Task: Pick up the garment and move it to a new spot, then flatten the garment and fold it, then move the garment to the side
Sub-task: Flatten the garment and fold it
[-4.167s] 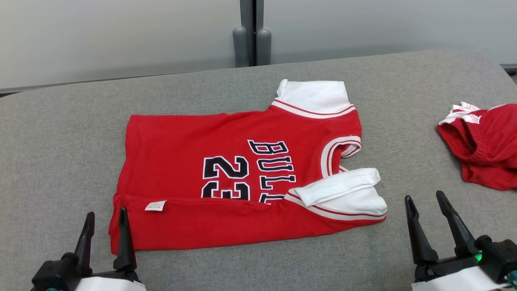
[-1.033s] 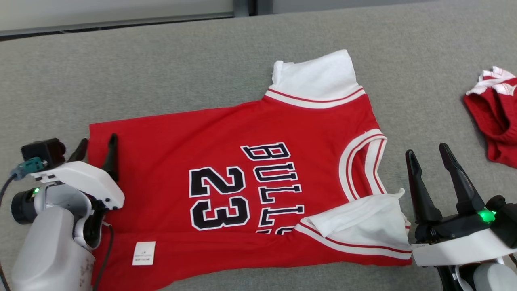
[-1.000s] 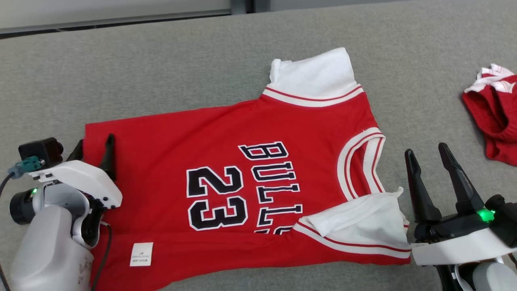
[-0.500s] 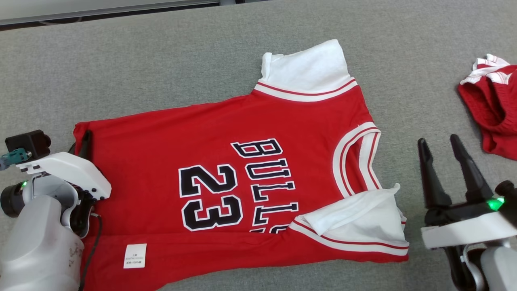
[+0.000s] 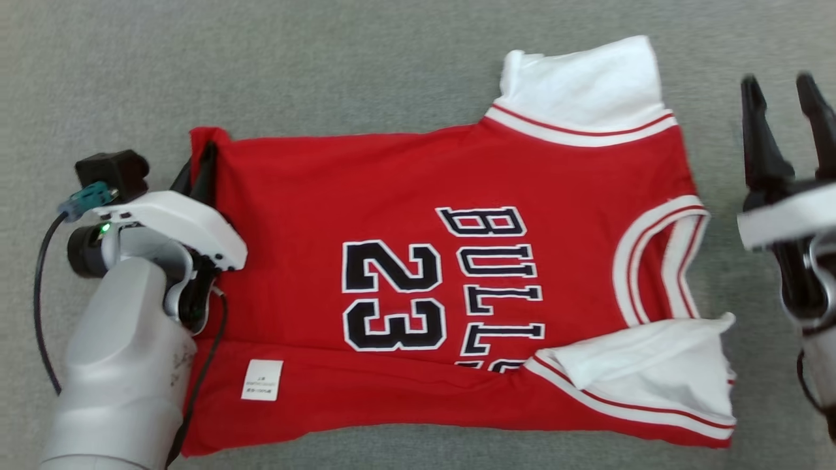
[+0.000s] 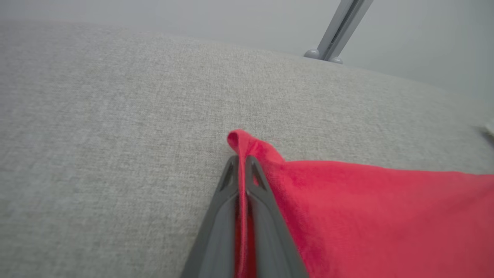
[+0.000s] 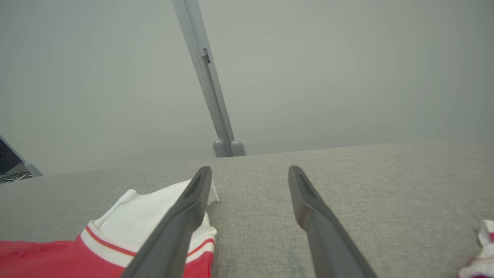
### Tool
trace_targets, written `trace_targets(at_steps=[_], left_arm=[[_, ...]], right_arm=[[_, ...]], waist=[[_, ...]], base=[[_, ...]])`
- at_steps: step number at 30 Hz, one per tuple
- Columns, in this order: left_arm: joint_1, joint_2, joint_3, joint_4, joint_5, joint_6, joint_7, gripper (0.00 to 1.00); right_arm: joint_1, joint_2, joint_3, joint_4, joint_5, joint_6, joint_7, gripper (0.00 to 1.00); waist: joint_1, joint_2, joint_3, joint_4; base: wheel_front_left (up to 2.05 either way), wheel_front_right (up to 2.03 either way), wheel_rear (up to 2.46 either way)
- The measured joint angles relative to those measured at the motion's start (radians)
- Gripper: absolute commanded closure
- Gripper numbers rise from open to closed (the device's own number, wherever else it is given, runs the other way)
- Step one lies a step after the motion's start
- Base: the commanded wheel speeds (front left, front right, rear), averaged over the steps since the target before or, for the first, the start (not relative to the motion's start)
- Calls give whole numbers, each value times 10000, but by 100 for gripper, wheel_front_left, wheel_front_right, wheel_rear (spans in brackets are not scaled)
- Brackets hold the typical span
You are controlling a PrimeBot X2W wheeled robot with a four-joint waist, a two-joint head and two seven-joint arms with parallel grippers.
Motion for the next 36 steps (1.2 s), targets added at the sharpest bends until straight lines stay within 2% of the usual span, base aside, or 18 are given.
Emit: trace_targets(at_steps=[6,13,14,15,16,17,21,29,36], left_arm=[[-446,-370,-474,-13,-21,-38,-337,100],[-618,-619,-1074,84,-305,-38,-654,100],[-621,-635,-1135,100,-387,-38,-685,100],[-624,-644,-1193,128,-422,-38,-744,100],[-624,-644,-1193,128,-422,-38,-744,100],[-624,-650,-1241,155,-479,-38,-775,100],[-628,-658,-1365,180,-679,-38,-982,100],[-625,-320,-1331,-211,-844,-38,-1260,100],[462,-23,-934,-1095,-1009,-38,-1302,100]], right_arm=[[-2377,-339,1563,1473,644,0,984,0],[-3482,-792,2949,3057,1371,2,2380,0],[-3591,-813,3072,3198,1551,2,2571,13],[-3655,-832,3187,3273,1762,2,2667,43],[-3655,-832,3187,3273,1762,2,2667,62],[-3702,-867,3333,3285,1843,2,2681,100],[-3971,-1112,3764,3214,2230,2,2408,100],[-3919,-1733,4466,2429,2667,2,865,100],[-2521,-2345,5003,1028,3160,2,-474,100]], waist=[[0,0,501,676],[0,0,590,1167],[0,0,573,1183],[0,0,553,1194],[0,0,553,1194],[1,0,535,1200],[0,0,501,1213],[1,0,173,1102],[0,0,-179,792]], base=[[0,0,0],[0,0,0],[0,0,0],[0,0,0],[0,0,0],[0,0,0],[0,0,0],[0,0,0],[0,0,0]])
